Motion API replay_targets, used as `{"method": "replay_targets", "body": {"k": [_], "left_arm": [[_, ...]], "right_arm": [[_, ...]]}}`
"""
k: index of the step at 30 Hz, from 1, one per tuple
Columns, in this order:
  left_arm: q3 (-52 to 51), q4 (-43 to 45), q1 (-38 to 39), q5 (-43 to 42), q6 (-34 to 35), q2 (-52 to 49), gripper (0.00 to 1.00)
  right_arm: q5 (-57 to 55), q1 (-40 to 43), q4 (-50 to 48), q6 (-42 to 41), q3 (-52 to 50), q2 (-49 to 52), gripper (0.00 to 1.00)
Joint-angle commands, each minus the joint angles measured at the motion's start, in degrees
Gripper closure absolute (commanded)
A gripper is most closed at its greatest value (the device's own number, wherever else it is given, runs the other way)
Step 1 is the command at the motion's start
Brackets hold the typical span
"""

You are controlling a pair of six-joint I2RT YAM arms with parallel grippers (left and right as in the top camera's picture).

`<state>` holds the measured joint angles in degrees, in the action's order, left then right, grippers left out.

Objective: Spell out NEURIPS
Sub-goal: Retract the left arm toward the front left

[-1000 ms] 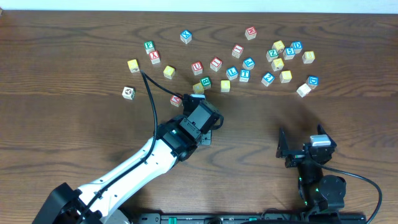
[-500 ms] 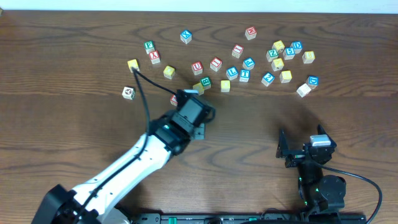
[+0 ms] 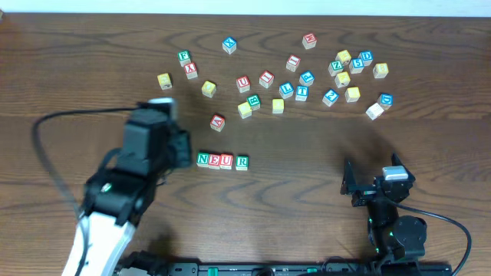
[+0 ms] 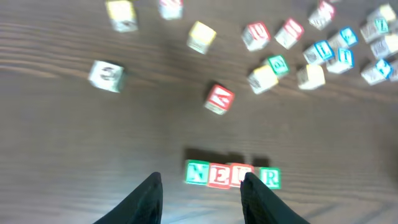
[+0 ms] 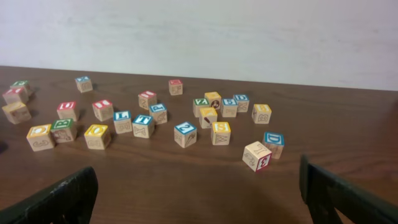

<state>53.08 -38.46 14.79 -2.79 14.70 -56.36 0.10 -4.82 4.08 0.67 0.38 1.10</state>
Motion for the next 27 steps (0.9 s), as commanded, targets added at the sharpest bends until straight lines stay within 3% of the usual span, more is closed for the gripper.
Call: {"method": "replay_targets", "body": {"k": [1,17,22,27], "left_arm": [[1.0,-1.6,-2.8,-1.3,-2.6,3.5,0.60],[1.0,-1.8,-3.4,-1.3,-2.6,2.3,0.60],[1.0,-1.9,-3.4,-0.4,-2.7,1.1,0.60],[1.0,-3.2,-3.4,-2.8,-11.8,1.2,0.60]], "right_arm": [[0.1,0.3,0.2,-0.4,-0.1,0.0,0.01],[-0.3,0.3,0.2,-0.3,-0.1,0.0,0.01],[-2.3,0.3,0.0,3.5,-0.1,0.0,0.01],[-2.3,0.3,0.0,3.5,-0.1,0.0,0.01]]}}
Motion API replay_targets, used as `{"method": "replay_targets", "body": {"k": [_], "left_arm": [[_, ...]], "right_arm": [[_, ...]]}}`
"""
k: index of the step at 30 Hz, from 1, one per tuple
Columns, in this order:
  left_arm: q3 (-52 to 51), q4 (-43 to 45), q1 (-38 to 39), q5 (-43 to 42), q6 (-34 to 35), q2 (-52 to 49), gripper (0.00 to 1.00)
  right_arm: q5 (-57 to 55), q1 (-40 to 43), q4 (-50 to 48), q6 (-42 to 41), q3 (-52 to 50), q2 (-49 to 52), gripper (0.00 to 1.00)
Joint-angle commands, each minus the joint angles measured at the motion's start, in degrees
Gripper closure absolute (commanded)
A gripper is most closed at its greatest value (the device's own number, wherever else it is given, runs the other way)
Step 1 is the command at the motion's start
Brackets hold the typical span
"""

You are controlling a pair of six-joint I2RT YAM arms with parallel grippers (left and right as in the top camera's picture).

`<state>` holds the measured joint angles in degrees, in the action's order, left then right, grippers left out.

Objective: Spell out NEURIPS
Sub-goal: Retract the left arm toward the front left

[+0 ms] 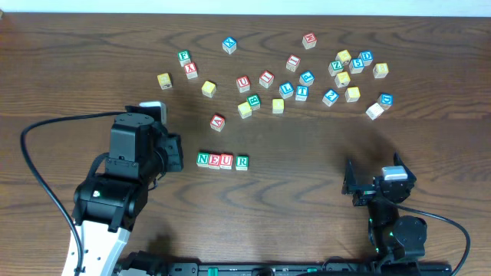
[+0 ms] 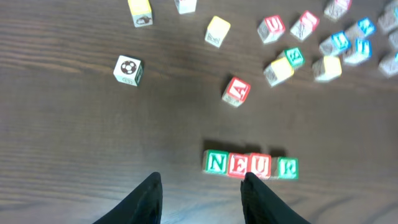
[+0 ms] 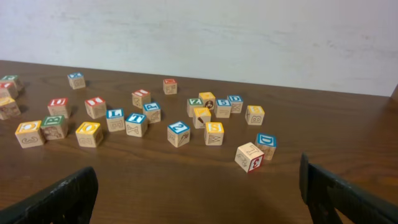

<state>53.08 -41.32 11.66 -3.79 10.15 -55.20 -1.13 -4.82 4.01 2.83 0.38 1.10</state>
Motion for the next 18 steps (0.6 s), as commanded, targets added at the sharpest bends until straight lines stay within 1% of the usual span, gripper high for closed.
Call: {"method": "replay_targets", "body": {"k": [1,5,8,13,15,18], "left_arm": [[1.0,-0.4,-0.3,-3.0,-9.2,0.1,0.60],[1.0,-1.9,-0.3,-7.5,-16.4,1.3,0.60],[1.1,-3.3,-0.3,-7.8,-20.1,3.3,0.59],[1.0,-3.9,-0.3,-7.8,-20.9,7.5,0.59],[1.0,-4.3,-0.3,-7.8,-22.4,9.1,0.59],[1.0,-4.8,-0.3,-7.8,-22.6,11.4,0.59]], "right_arm": [[-1.0,0.3,0.1,1.3,-0.1,0.0,0.01],[-1.1,0.3,0.1,1.3,-0.1,0.0,0.01],[-1.1,0.3,-0.1,1.3,-0.1,0.0,0.01],[-0.6,0.3,0.1,1.3,-0.1,0.0,0.01],[-0.6,0.3,0.0,1.2,-0.1,0.0,0.01],[0.1,0.3,0.0,-0.1,-0.1,0.0,0.01]]}}
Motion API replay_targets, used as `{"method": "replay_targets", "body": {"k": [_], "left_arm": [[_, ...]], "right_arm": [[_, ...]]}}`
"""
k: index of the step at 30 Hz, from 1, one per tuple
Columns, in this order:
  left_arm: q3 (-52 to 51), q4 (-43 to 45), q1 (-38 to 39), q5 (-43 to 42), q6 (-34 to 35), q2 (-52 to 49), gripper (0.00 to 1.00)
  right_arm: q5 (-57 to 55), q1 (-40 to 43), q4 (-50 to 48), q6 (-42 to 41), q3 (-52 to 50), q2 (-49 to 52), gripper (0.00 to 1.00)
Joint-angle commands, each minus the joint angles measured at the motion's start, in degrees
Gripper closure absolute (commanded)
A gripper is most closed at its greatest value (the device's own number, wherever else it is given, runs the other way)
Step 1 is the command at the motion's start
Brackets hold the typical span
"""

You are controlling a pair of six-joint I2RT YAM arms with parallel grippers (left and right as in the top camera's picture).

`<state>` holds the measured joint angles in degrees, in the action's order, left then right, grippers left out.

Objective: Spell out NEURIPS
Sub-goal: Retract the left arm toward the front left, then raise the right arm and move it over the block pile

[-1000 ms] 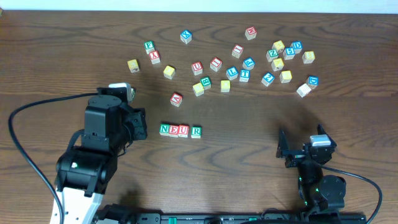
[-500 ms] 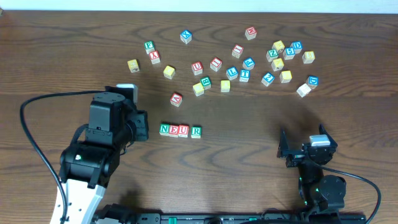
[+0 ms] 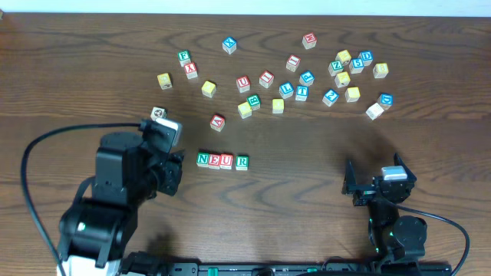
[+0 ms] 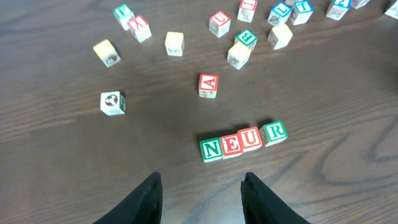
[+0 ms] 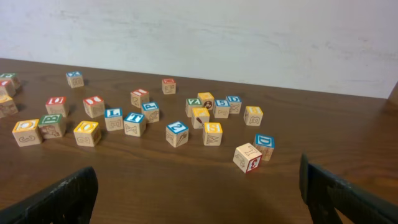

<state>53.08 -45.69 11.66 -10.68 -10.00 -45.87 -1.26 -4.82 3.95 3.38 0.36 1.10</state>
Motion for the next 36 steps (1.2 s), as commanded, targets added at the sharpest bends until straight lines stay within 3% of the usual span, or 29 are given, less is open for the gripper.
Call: {"method": "replay_targets", "body": {"k": [1,13,14,18,25,32,36], "left_arm": [[1.0,-0.7,-0.3,-0.9,-2.4,2.7,0.60],[1.0,-1.4,-0.3,-0.2,-2.4,4.8,0.59],[1.0,-1.4,-0.3,-0.3,-2.4,4.8,0.02],[1.0,-1.4,-0.3,-0.3,-2.4,4.8,0.02],[1.0,-1.5,-0.3,-0.3,-2.4,4.8,0.02],[1.0,-1.5,-0.3,-0.3,-2.4,4.8,0.02],[1.0,-1.5,-0.3,-0.3,-2.4,4.8,0.02]], "right_arm": [[1.0,0.3,0.1,-1.2,0.0,0.0,0.01],[19.9,0.3,-7.0,-1.2,0.0,0.0,0.01],[21.5,0.3,-8.7,-1.2,0.0,0.0,0.01],[26.2,0.3,-11.2,-1.2,2.8,0.0,0.01],[26.6,0.3,-0.6,0.2,15.8,4.3,0.01],[31.3,0.3,9.6,2.3,33.7,22.8,0.01],[35.3,0.2,20.6,3.4,48.5,38.7,0.01]]}}
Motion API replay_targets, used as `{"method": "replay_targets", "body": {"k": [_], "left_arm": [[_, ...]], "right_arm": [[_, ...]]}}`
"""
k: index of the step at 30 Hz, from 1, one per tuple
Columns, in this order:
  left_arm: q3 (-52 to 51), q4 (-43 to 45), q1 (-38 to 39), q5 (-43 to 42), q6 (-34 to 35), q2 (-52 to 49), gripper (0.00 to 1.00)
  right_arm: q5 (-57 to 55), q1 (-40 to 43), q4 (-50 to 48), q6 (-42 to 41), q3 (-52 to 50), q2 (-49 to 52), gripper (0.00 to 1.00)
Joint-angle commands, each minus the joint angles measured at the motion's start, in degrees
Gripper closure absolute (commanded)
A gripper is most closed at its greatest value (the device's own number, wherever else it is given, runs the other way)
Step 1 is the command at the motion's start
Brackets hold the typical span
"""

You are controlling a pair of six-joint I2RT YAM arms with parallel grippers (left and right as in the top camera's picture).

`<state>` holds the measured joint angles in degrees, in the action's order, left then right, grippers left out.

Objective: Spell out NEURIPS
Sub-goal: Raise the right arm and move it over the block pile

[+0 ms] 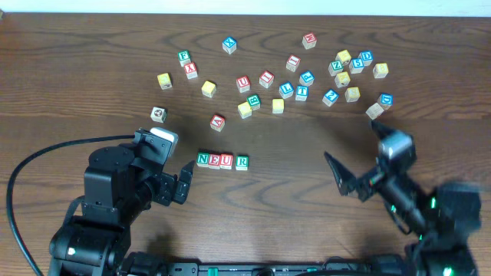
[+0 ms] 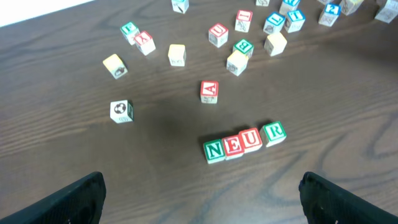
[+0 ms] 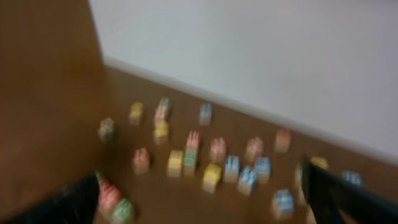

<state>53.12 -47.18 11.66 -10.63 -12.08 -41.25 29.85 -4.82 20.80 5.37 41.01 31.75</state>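
A row of blocks reading N E U R (image 1: 222, 160) lies at mid-table and also shows in the left wrist view, row (image 2: 244, 142). My left gripper (image 1: 175, 185) sits low and to the left of the row, open wide with nothing in it (image 2: 202, 208). My right gripper (image 1: 359, 157) hangs raised over the right half of the table, open and empty (image 3: 199, 208). Its view is blurred by motion. Loose letter blocks (image 1: 299, 80) are scattered along the back.
A red A block (image 1: 218, 121) lies just behind the row. A block with a ball picture (image 1: 158, 114) sits to the left. A black cable (image 1: 46, 165) loops out from the left arm. A white wall (image 3: 261, 56) stands behind the table.
My left gripper's fingers have spread from a narrow gap to wide open, and the arm sits a little nearer the front. The right arm has left its front-right spot and is raised, turned toward the blocks.
First my left gripper hovered just left of the N E U R row. At each later moment it was farther back toward the front left, empty, and it now stands wide open. The right arm stayed at the front right until now. The row has not changed.
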Motion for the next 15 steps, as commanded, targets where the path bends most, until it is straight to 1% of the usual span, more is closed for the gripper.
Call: {"method": "replay_targets", "body": {"k": [1,4,7,9,12,15], "left_arm": [[1.0,0.0,-0.3,-0.3,-0.3,0.2,0.02],[1.0,-0.2,-0.3,-0.3,-0.3,0.2,0.02],[1.0,-0.2,-0.3,-0.3,-0.3,0.2,0.03],[1.0,-0.2,-0.3,-0.3,-0.3,0.2,0.02],[1.0,-0.2,-0.3,-0.3,-0.3,0.2,0.02],[1.0,-0.2,-0.3,-0.3,-0.3,0.2,0.03]], "right_arm": [[5.4,0.2,7.5,2.4,12.3,12.2,0.01],[5.9,-0.9,19.1,6.1,25.0,22.8,0.01],[5.7,-3.2,32.9,12.0,38.7,32.8,0.01],[5.7,-4.9,39.0,12.9,45.9,38.2,0.01],[5.6,-5.9,40.0,12.3,49.7,42.9,0.01],[8.1,-6.1,35.3,9.9,50.5,46.8,0.01]]}}
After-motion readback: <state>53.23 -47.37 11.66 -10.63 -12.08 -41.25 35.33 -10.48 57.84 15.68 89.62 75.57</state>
